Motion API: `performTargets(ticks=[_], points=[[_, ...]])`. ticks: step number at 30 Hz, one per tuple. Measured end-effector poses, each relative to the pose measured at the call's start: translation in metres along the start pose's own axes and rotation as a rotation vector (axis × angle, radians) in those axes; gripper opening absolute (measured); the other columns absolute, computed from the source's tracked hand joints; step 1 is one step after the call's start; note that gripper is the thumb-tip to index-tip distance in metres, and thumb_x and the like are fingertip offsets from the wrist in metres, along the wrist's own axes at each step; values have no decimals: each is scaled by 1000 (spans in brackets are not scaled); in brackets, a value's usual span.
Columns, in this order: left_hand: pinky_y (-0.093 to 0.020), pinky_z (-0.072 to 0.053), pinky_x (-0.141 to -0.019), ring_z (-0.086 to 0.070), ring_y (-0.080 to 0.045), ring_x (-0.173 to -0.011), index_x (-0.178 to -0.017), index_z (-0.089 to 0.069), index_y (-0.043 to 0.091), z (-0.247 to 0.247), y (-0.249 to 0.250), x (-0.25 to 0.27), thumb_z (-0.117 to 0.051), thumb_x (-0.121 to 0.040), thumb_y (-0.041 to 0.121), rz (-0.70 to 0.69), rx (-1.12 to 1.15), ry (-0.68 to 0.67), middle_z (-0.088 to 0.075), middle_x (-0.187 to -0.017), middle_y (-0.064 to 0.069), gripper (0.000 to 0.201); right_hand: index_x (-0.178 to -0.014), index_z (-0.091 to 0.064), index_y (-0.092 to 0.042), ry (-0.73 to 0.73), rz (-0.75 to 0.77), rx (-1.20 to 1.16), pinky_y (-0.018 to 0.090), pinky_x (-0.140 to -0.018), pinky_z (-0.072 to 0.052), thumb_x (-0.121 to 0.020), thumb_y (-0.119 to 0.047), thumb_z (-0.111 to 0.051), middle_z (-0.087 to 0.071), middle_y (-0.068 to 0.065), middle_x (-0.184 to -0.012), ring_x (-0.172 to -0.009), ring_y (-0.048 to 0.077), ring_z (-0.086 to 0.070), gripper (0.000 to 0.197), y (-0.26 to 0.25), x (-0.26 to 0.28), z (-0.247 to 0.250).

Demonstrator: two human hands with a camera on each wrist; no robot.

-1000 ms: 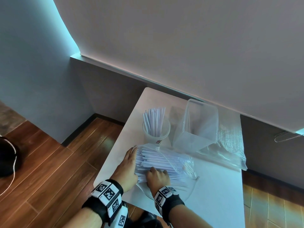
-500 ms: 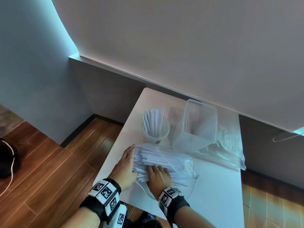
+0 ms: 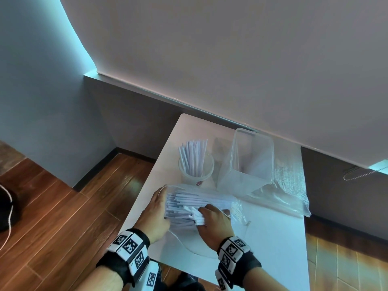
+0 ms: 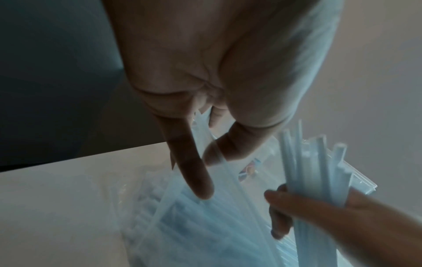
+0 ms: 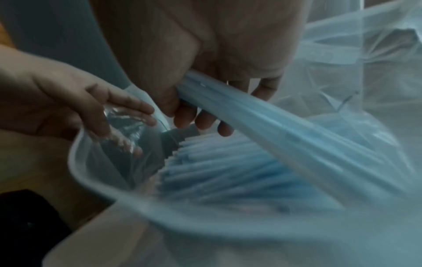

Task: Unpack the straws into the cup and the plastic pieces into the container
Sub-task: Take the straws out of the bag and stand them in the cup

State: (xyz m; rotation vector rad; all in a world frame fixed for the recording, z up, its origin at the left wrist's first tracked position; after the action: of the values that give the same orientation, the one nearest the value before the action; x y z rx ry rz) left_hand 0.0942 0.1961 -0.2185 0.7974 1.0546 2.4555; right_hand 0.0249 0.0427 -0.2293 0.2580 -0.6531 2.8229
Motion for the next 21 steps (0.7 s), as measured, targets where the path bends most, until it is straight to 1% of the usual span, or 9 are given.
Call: performTargets(ticks=[2, 4, 6, 8, 10, 13, 15, 18, 21], points=[[-34, -36, -114, -29, -16, -143, -154, -10, 23, -1, 2, 0, -63, -84, -3, 8, 4, -6, -18, -158, 6, 92, -83, -63, -23, 18, 45, -116, 37, -82, -42, -87, -45, -48, -58, -6, -91, -88, 22, -58, 28, -10, 3, 11], [-31, -36, -113, -32, -13, -139, -154, -11, 24, -1, 3, -1, -64, -85, 0, 0, 7, 7, -19, -157, 6, 90, -72, -57, -30, 58, 72, -285, 31, -80, -43, -88, -51, -45, -53, -8, -88, -89, 18, -52, 30, -23, 8, 29], [-27, -39, -108, -36, -9, -134, -151, -14, 27, -3, 4, -3, -66, -83, -1, -12, -2, 14, -24, -153, 8, 90, -64, -49, -35, 89, 71, -413, 26, -80, -41, -91, -47, -51, -53, -6, -86, -91, 14, -49, 29, -33, 11, 48], [-23, -40, -106, -37, -10, -134, -150, -17, 29, -4, 8, -3, -65, -80, -4, -25, -8, 18, -27, -150, 10, 91, -65, -57, -23, 101, 34, -501, 31, -77, -46, -91, -41, -57, -54, -1, -82, -83, 12, -54, 32, -33, 11, 54], [-18, -32, -104, -34, -11, -137, -151, -15, 28, -7, 10, -2, -61, -81, -6, -24, -2, 13, -26, -151, 11, 90, -70, -60, -11, 97, -37, -489, 39, -72, -49, -89, -42, -58, -55, 3, -77, -71, 15, -57, 37, -21, 9, 46], [-16, -25, -104, -26, -11, -142, -154, -9, 23, -10, 10, -1, -59, -85, -5, -16, -24, -1, -18, -156, 9, 90, -73, -58, -5, 30, -154, -401, 41, -69, -51, -84, -44, -59, -59, 7, -73, -66, 19, -58, 40, 0, 7, 26], [-19, -31, -106, -29, -10, -140, -153, -9, 27, -10, 12, -1, -60, -84, -6, -33, -19, 1, -20, -155, 9, 91, -71, -58, -10, 23, -162, -390, 38, -65, -52, -80, -47, -60, -61, 3, -68, -63, 16, -59, 38, 3, 6, 33], [-14, -38, -99, -35, -2, -126, -144, -19, 35, -9, 15, -1, -61, -82, -7, -63, 22, 0, -31, -141, 14, 87, -61, -58, -17, 93, -60, -447, 33, -56, -52, -82, -35, -66, -60, -2, -55, -49, 10, -57, 28, -16, -1, 83], [-24, -42, -103, -38, -6, -128, -144, -17, 40, -10, 10, -1, -62, -79, -5, -51, 26, -2, -30, -142, 16, 91, -69, -67, -13, 203, 40, -473, 31, -50, -53, -87, -22, -68, -66, 2, -55, -41, 11, -60, 20, -38, -12, 154]])
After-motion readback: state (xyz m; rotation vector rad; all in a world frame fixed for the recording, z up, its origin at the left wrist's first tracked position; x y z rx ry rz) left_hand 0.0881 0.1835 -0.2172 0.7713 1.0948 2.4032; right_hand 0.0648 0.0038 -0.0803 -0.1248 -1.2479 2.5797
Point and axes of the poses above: each hand's wrist, its own x-axis away from the middle knuckle, its own z-axis out of the back of the hand, y = z × x, the point moved 9 cm from there along -x, towards the middle knuckle
